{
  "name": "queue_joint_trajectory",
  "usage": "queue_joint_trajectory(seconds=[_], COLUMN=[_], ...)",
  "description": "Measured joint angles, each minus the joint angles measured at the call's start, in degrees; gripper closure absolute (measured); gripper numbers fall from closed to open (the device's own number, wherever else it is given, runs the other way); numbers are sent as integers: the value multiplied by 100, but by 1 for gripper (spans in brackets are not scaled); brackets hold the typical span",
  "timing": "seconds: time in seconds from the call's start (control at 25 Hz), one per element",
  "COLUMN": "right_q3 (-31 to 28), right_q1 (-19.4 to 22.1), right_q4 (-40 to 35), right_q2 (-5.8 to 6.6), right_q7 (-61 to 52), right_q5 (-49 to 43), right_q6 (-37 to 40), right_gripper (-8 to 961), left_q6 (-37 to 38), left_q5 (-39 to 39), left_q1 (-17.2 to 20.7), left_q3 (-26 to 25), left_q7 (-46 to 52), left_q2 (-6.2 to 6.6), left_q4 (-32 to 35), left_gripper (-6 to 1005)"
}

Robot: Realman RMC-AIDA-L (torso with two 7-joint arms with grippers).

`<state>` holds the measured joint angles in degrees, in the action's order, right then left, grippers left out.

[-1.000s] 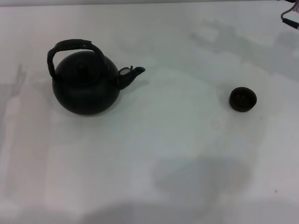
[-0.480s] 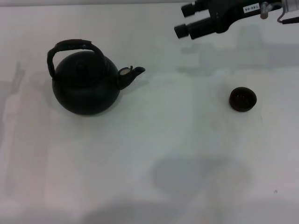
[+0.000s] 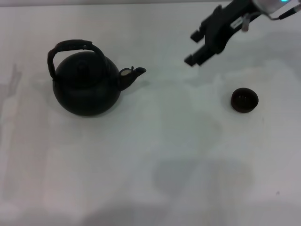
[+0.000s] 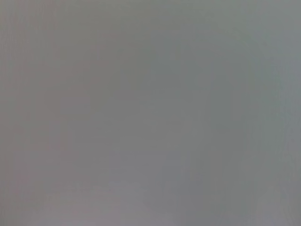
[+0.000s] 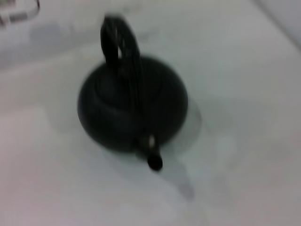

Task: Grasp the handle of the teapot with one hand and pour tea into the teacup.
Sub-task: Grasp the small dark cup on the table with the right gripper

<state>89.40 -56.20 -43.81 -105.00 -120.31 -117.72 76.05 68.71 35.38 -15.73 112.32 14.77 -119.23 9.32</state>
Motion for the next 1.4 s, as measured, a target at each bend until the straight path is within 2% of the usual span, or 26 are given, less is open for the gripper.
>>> queue_joint_trajectory(seconds=[0.08,0.32,0.4,0.44,1.4], right_q3=[-2,-66,-117,-120,-135], right_q1=[-132,-302,-308,-311,-64], right_q4=[-56,-115,-140,-141,401], right_q2=[-177,-821,-978,-1008,-1024], right_q7=[-259,-687,-762,-799,-1007], right_q5=[-562,-2258,-2634,-2735,-3205], right_q6=[118,195,229,244,69], right_gripper=[216,218,218,218,224], left_q6=[1,2,3,3,1], left_q5=[4,23,62,80,92], left_q1=[0,-8,-9,-10,-52], left_q3=[0,1,1,0,10], left_q7=[0,0,0,0,78], left_q2=[1,4,5,5,-4], left_q4=[0,0,0,0,7], left_gripper=[111,112,112,112,112])
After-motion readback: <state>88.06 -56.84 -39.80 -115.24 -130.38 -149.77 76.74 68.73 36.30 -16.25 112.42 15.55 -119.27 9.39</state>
